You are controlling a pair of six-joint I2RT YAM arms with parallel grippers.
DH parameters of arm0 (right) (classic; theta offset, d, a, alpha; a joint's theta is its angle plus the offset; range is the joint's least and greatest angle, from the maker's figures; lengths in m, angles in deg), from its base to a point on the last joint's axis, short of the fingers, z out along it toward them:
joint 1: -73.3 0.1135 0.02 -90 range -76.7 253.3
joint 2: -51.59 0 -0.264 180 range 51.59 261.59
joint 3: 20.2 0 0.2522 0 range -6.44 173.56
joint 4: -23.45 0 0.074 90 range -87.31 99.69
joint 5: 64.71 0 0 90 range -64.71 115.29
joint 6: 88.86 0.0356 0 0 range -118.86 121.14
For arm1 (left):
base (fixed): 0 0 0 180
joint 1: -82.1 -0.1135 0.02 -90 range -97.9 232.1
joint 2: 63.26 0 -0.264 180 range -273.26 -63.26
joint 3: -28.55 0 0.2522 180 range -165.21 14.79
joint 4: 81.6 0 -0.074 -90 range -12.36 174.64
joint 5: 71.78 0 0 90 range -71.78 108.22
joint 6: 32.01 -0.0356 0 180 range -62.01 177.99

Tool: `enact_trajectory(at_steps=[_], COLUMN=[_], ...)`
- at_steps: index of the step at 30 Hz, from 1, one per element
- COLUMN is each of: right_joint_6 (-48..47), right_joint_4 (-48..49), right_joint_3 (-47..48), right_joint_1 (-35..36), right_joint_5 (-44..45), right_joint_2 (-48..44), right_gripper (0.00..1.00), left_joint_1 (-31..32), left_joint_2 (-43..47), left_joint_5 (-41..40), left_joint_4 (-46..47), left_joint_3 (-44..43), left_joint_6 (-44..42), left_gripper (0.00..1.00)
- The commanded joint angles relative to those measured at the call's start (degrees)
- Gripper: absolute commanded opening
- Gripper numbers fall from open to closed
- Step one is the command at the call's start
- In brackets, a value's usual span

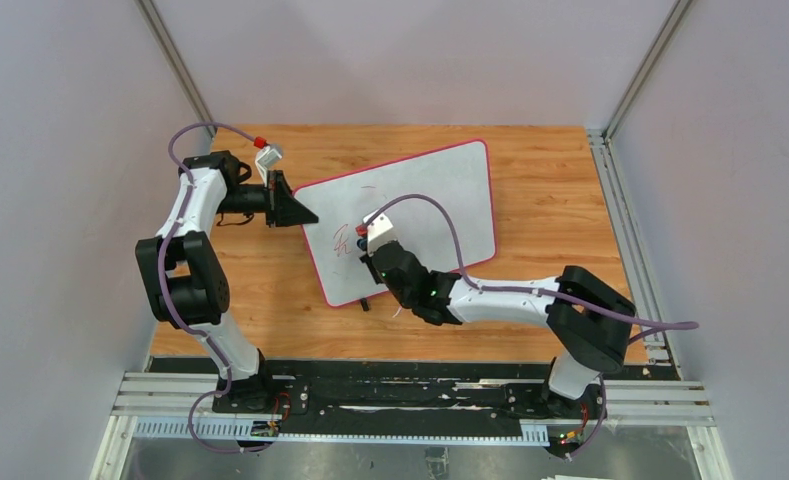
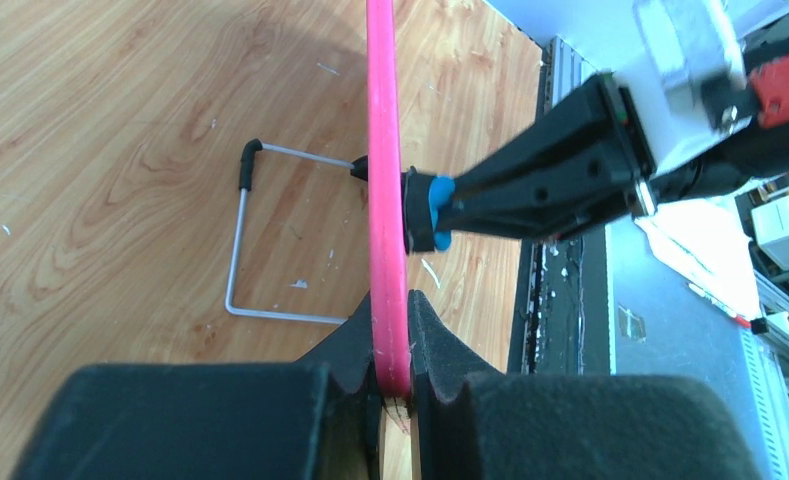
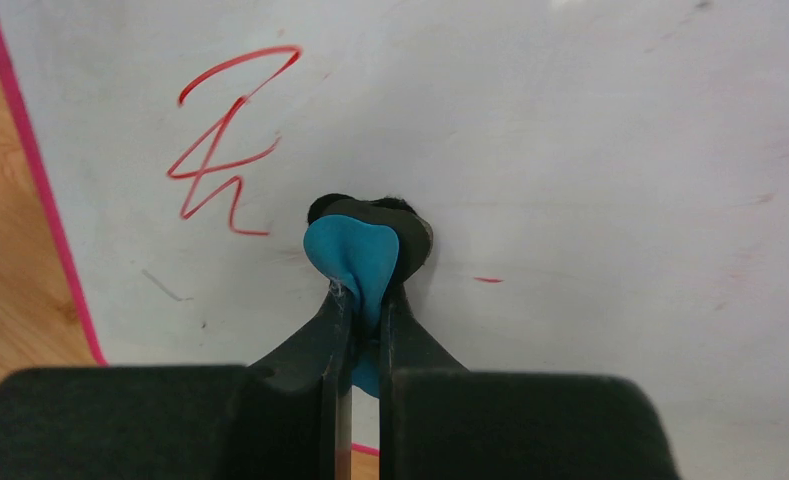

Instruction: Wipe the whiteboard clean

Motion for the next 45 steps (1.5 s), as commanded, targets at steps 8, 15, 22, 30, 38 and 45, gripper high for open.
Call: enact_trajectory(at_steps=[8,15,22,30,38,45], right_joint_6=[1.93,1.56,1.15,0.74,-2.01,-3.86], right_joint_4=[-1.63,-2.85,-3.58,-3.28,-3.64,-4.59], right_joint_3=[-4.55,-11.88,-10.88,1.28,16.03,17.93], right_joint_1=[-2.76,-12.35,-14.12,-4.57,5.79,5.77], right_joint_5=[2.18,1.65,-1.93,-2.41,-3.76,-1.50], right_joint_2=[-2.42,-10.59,-12.61,-2.09,9.54,11.39], right_gripper=[0.01,0.01,0.01,0.01,0.01,0.01], left_joint_1=[1.21,1.18,1.24,1.17,1.21,1.23], left_joint_2=[1.59,1.55,1.34,1.59,2.01,2.54], left_joint_5=[-4.89,-4.87,-4.76,-4.98,-4.73,-4.87], left_joint_4=[3.50,3.53,3.48,3.55,3.50,3.53], left_joint_3=[0.32,0.20,0.19,0.29,0.41,0.82], left_joint_6=[-6.84,-6.76,-6.75,-6.58,-6.49,-6.66], left_gripper=[0.00,0.00,0.00,0.00,0.00,0.00])
